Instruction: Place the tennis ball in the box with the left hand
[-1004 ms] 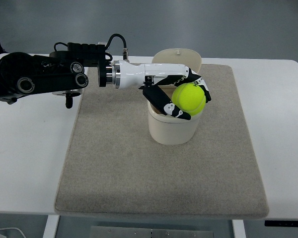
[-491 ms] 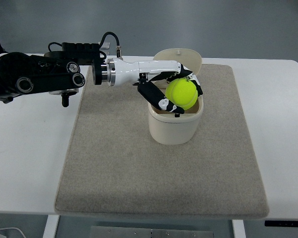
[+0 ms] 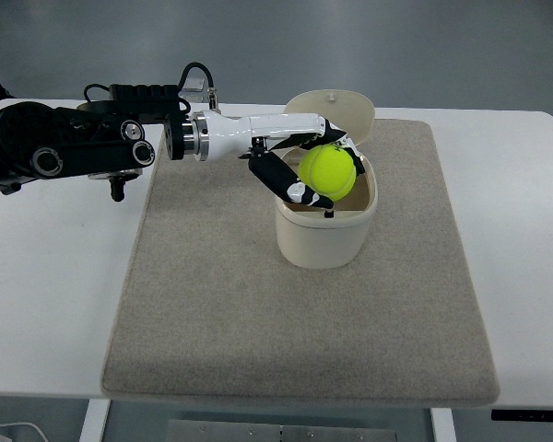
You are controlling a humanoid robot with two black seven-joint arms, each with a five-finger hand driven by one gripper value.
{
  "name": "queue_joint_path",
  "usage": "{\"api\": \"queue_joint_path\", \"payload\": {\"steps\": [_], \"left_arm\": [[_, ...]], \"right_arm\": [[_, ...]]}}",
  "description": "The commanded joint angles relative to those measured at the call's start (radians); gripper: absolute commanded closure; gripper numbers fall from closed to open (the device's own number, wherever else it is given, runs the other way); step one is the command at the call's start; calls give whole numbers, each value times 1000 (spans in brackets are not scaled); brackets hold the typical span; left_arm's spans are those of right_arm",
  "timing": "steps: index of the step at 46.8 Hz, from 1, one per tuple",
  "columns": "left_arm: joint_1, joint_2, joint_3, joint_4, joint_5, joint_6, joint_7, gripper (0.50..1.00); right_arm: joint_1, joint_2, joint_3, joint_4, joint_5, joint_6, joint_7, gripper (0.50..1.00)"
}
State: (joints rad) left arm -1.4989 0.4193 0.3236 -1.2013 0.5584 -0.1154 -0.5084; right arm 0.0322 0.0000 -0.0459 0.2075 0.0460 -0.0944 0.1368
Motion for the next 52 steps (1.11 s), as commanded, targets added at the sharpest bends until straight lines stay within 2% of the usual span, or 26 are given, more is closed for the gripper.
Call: {"api": "queue_joint_path", "payload": {"steps": [1, 4, 10, 14, 18, 31, 41, 44, 52], "left_arm": [[2, -4, 0, 2, -2, 2, 1, 793], [2, -7, 0, 11, 0, 2, 1, 774], [2, -10, -3, 19, -2, 16, 1, 626], [0, -11, -8, 17, -2, 22, -1, 604], [2, -10, -11, 16, -3, 22, -1, 544], [-1, -8, -21, -23, -14, 25, -1, 540], [5, 18, -170, -103, -17, 33, -1, 542], [14, 21, -247, -103, -20, 54, -1, 544], [91, 30, -443, -49, -57, 175, -1, 551]], "right_arm": [[0, 0, 0, 0, 0, 1, 0, 562], [0, 0, 0, 1, 0, 1, 0, 562], [0, 0, 0, 0, 0, -1, 1, 562], [0, 0, 0, 0, 0, -1, 1, 562], [0, 0, 0, 0, 0, -1, 0, 562], [0, 0, 0, 0, 0, -1, 0, 562], [0, 0, 0, 0, 0, -1, 0, 562], [0, 0, 0, 0, 0, -1, 1, 562], [0, 0, 0, 1, 0, -1, 0, 562]]}}
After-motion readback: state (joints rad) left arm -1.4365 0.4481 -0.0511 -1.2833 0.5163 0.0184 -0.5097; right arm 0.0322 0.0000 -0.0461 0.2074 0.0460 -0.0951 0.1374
